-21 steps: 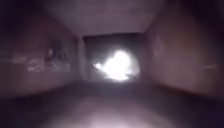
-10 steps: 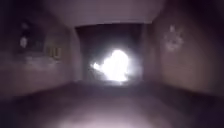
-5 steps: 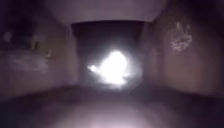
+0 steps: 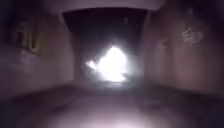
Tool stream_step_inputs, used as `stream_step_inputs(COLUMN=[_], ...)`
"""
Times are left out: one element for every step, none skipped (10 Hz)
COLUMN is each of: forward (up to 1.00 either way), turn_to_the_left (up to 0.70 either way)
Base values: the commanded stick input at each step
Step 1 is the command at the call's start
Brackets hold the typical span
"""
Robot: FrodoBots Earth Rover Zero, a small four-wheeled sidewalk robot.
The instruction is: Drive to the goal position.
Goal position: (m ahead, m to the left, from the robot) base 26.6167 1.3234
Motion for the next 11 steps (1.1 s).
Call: stream_step_inputs(forward=[1.00,1.00,1.00,1.00,1.00,1.00,1.00,1.00,1.00,1.00,1.00], turn_to_the_left=[0.09,0.18,0.17,0.12,0.08,0.05,0.05,0.05,0.05,0.05,0.05])
